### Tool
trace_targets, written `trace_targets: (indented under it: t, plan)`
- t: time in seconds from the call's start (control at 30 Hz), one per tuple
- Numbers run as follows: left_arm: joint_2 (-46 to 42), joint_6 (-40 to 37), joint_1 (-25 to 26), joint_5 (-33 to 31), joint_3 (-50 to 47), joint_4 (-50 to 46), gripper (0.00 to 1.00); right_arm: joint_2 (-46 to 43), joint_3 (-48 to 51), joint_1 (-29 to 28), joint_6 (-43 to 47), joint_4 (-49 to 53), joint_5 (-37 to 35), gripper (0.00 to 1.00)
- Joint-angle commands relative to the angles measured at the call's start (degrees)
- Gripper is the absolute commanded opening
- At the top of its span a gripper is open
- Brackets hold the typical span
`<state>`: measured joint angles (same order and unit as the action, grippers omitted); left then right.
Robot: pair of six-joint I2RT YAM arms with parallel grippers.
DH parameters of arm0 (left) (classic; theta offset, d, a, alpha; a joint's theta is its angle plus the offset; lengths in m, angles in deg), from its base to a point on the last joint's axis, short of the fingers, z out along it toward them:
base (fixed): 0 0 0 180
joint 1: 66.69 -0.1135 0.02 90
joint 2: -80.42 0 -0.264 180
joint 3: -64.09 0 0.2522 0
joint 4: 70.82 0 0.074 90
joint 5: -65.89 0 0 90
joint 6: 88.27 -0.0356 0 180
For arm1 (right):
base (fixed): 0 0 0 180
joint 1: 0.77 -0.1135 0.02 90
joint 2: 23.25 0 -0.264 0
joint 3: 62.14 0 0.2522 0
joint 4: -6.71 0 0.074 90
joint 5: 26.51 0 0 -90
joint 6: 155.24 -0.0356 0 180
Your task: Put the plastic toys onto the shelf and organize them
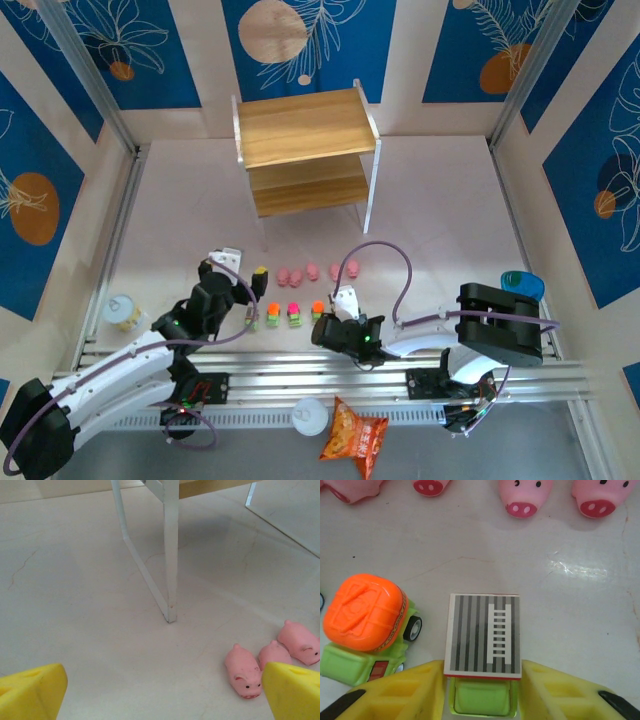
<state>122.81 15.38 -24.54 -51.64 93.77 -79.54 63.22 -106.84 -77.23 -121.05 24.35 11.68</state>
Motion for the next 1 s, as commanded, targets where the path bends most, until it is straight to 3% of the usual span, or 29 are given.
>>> trace_targets:
  t: [0.0, 0.3, 0.53, 0.97]
  plan:
    - [0.3, 0.9, 0.3, -0.4, 1.7, 0.3, 0.99, 1.3, 0.8, 0.3, -0.7, 0.9, -0.1, 0.42]
    - [0.4, 0.9, 0.2, -0.5, 1.7, 0.4, 0.99, 3.3, -0.2, 0.7, -0.9, 1.9, 0.5, 0.41]
    - [0.6, 0.9, 0.3, -0.4, 1.7, 0.7, 1.0, 2.6, -0.5, 1.0, -0.5, 2.7, 0.1, 0.27]
    - [1.2, 0.6, 0.2, 2.2, 1.8, 2.3, 1.0, -8.7, -1.2, 3.7, 4.0, 8.9, -2.2, 0.19]
